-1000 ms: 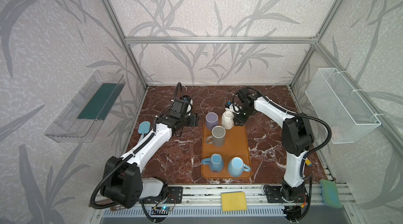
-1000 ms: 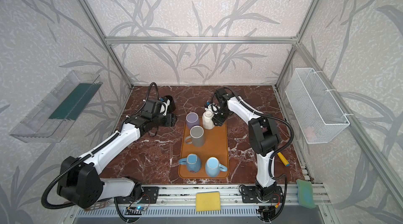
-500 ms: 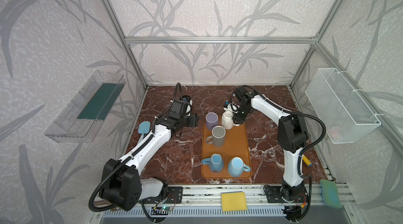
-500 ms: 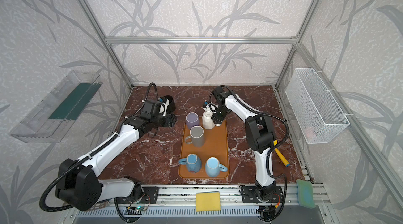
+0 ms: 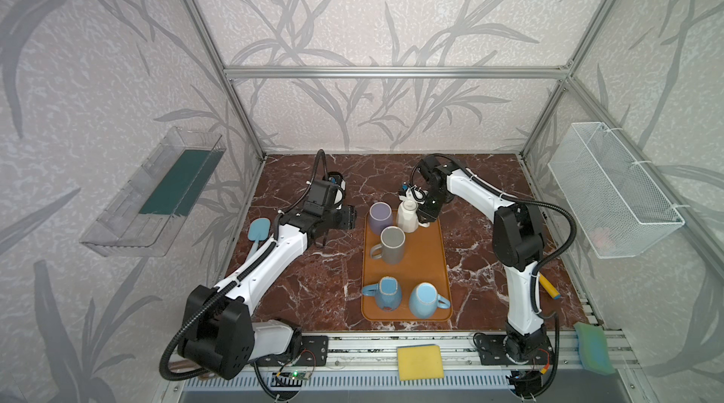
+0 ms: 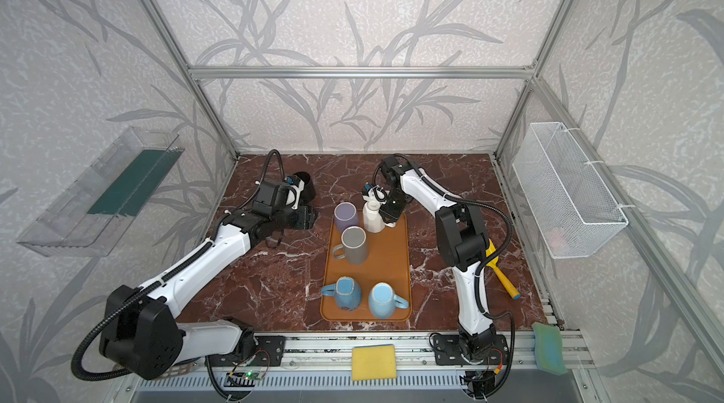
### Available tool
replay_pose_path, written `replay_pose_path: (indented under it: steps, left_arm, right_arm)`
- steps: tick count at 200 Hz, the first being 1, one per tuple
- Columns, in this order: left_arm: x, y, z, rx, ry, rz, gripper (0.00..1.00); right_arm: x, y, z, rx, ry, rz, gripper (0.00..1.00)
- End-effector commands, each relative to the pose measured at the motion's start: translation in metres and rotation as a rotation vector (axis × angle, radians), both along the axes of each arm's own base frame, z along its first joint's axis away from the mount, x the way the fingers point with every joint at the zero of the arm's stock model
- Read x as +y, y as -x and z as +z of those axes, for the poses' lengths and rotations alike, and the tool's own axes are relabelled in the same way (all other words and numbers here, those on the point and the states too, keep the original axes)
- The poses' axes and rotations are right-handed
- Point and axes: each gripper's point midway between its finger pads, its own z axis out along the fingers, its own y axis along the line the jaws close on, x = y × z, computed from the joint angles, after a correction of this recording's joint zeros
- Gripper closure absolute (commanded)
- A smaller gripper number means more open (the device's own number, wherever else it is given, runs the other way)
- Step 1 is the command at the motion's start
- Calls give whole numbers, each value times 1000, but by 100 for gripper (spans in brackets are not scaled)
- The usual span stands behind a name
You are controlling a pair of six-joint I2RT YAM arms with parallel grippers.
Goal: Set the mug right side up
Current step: 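Lower the right gripper and grasp the upside-down white mug's base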
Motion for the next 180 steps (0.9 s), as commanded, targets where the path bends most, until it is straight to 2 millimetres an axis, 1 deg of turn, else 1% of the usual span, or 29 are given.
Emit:
replay_pose_path:
  steps: [1, 19, 113, 180]
  left_arm:
    - [3, 3, 4, -12, -15, -4, 32]
    - [3, 3, 4, -14, -16, -4, 32]
    - [3, 4, 8, -19, -13, -7, 32]
    - [3, 4, 7, -17, -16, -7, 32]
  right_arm:
    - [2, 7, -7, 37, 10, 17, 61]
    - [1, 7, -9, 38, 18, 19, 63]
    - [0, 5, -14, 36, 44, 16, 68]
    - [0, 4, -15, 34, 42, 11, 77]
